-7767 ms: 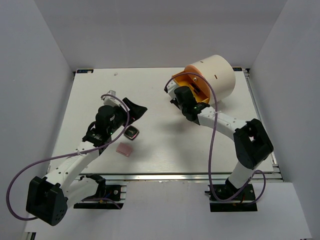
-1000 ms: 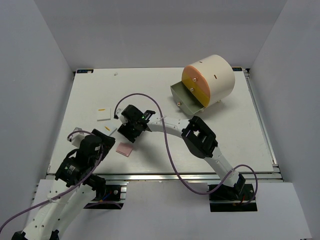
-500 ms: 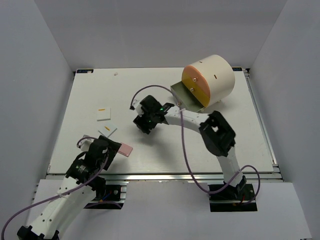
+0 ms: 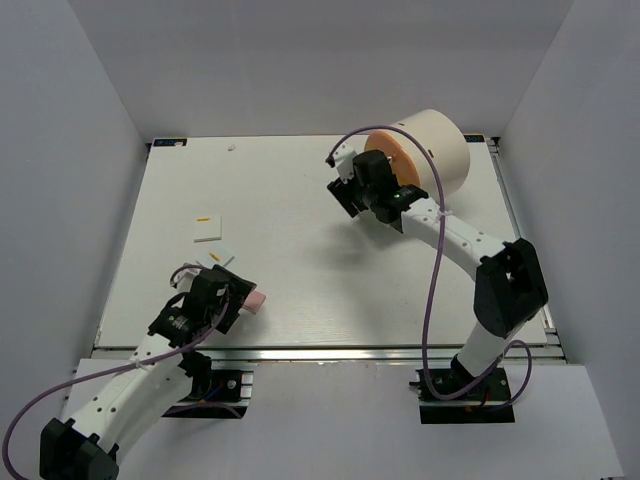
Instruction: Organize the makeup
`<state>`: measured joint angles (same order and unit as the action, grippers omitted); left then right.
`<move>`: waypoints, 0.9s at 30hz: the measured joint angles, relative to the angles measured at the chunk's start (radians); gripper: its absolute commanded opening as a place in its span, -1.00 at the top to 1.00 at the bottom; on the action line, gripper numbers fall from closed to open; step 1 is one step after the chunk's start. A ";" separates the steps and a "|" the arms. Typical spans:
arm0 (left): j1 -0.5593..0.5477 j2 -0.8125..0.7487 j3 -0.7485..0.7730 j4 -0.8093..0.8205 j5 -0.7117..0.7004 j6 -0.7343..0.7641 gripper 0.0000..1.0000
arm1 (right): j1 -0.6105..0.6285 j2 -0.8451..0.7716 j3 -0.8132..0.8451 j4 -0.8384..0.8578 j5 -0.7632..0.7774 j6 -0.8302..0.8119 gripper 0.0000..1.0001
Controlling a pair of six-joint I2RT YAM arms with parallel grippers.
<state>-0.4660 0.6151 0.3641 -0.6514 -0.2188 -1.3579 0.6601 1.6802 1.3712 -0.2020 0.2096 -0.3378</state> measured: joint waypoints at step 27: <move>0.000 -0.027 -0.031 0.030 0.018 0.004 -0.96 | -0.029 0.305 0.101 0.156 0.359 -0.468 -0.58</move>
<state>-0.4656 0.5884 0.3336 -0.6212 -0.2008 -1.3537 0.6308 1.9850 1.4719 -0.0456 0.5690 -0.8055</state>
